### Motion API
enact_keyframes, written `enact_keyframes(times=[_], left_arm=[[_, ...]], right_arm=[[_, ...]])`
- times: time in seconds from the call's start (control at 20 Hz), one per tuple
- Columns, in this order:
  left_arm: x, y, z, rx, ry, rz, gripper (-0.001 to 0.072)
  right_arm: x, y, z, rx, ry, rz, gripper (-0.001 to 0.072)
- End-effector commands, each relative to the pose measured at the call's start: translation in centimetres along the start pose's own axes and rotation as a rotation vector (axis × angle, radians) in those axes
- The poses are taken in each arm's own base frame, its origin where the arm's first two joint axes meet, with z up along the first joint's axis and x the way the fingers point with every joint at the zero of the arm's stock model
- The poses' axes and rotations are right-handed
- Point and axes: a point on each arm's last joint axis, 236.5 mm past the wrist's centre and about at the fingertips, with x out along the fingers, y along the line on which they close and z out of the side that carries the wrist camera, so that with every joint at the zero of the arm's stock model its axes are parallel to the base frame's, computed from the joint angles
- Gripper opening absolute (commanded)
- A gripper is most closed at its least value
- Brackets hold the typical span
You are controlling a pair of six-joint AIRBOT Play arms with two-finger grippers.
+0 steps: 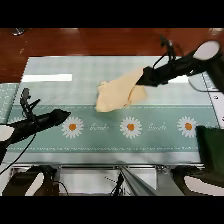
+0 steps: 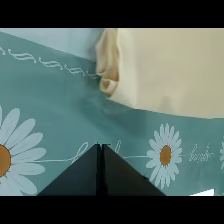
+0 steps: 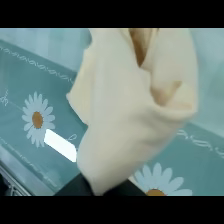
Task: Fold the shirts.
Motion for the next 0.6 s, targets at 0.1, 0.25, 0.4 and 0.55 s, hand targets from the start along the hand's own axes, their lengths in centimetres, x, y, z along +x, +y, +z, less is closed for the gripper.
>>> enact_keyframes(times=[0.1,0.25,0.4,0.55], left_arm=[[0.0,-0.1,-0.3,0.002,0.013,-0.002,0.0032],[0.0,-0.1,-0.3,0.001,0.013,-0.003,0.0032],[0.0,-0.1,-0.3,0.002,0.013,-0.002,0.0032],[0.0,-0.1,-0.3,0.002,0.013,-0.002,0.0032]], right_arm=[[-11.4,-2.4,4.4,0.019,-0.156,-0.237,0.0017],[-17.8,-5.8,4.4,0.154,-0.264,-0.307,0.0017],[-23.6,-9.5,1.6,0.319,-0.323,-0.369,0.0017],[-29.0,-12.5,-2.4,0.473,-0.378,-0.44,0.0017]])
